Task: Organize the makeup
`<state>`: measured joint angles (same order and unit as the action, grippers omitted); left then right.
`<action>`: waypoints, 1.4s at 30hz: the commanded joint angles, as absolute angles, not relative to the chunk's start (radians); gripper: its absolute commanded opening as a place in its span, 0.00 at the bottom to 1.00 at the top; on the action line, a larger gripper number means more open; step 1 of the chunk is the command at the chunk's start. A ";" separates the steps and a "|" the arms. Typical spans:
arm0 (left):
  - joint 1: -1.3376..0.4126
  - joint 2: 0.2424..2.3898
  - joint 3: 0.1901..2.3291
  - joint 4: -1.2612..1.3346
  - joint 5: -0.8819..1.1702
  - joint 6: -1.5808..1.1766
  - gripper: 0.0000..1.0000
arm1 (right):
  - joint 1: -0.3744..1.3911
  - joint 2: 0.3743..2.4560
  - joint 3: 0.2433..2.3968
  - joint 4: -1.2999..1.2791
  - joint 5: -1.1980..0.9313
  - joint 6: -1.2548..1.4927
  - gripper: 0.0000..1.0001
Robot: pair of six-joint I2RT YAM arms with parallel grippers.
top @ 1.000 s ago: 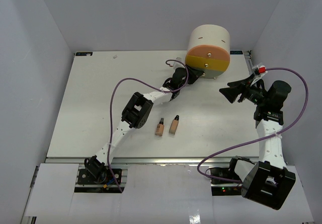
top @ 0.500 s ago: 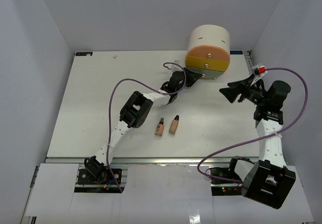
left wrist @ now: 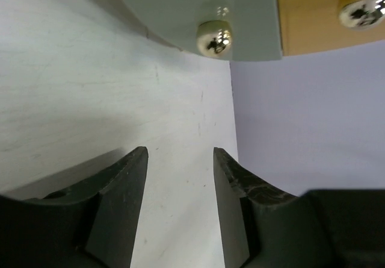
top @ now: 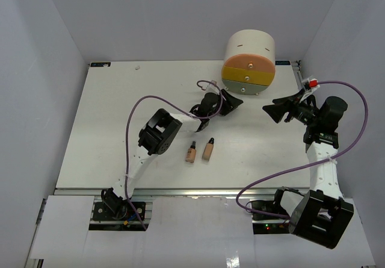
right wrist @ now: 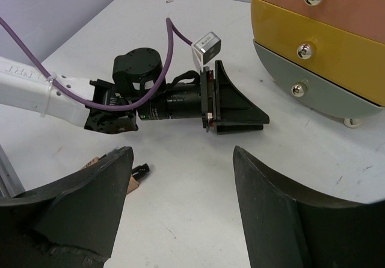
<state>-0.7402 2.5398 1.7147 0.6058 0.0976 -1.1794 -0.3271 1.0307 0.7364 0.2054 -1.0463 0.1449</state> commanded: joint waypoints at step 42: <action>-0.733 2.744 2.206 0.396 -0.049 -1.236 0.58 | -0.331 1.063 0.739 0.232 -1.025 0.115 0.75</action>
<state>-0.7357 2.7346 2.1438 0.4030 -0.0299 -1.2263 -0.3271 1.0603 0.7361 0.2054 -1.0233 0.1238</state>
